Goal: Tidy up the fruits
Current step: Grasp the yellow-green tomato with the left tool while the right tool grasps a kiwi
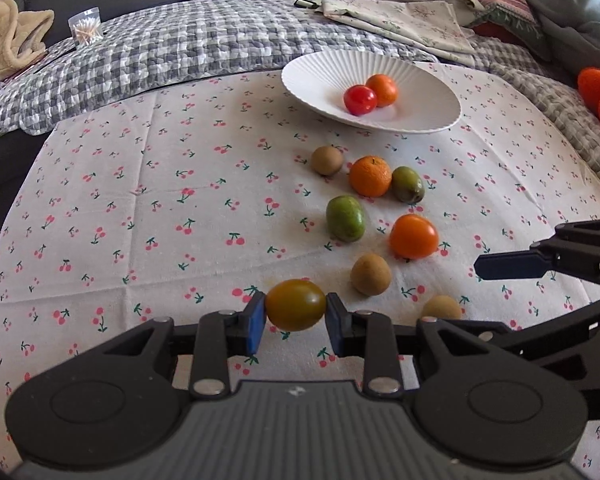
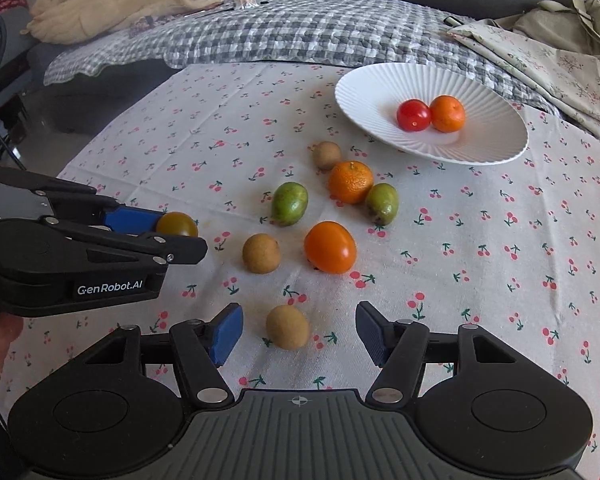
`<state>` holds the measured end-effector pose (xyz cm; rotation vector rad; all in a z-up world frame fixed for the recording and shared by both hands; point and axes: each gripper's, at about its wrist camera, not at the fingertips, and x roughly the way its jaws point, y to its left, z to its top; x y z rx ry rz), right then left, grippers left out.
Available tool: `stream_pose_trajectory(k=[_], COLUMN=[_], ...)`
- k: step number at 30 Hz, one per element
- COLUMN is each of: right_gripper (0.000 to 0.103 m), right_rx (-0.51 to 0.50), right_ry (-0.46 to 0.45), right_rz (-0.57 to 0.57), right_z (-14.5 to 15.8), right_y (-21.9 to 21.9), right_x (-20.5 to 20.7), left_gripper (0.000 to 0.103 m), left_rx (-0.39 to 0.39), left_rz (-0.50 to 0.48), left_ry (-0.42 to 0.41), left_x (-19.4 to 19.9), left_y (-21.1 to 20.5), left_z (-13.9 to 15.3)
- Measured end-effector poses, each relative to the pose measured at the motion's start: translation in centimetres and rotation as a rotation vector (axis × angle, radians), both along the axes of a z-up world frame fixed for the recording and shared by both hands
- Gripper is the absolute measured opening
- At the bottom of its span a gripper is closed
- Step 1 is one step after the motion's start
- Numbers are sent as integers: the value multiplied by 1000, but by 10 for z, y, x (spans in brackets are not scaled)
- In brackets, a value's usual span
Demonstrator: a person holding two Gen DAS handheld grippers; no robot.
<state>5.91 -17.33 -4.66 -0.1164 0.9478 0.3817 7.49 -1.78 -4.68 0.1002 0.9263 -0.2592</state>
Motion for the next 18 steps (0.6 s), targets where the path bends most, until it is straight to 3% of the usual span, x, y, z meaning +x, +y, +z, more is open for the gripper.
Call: stream_pose_trajectory(k=[2, 4, 6, 18], right_gripper=[56, 35, 24, 24], right_rx=[-9, -23, -25, -3], right_ry=[8, 19, 17, -19], right_rz=[10, 21, 20, -23], right_z=[-5, -11, -12, 9], right_y=[3, 7, 8, -1], right_x=[1, 2, 2, 4], left_gripper=[30, 30, 30, 30], left_rx=[0, 5, 7, -16], left_rz=[-1, -3, -2, 20], left_ry=[-1, -4, -5, -30], left_x=[0, 0, 0, 3], left_y=[0, -1, -1, 1], left_z=[0, 0, 0, 9])
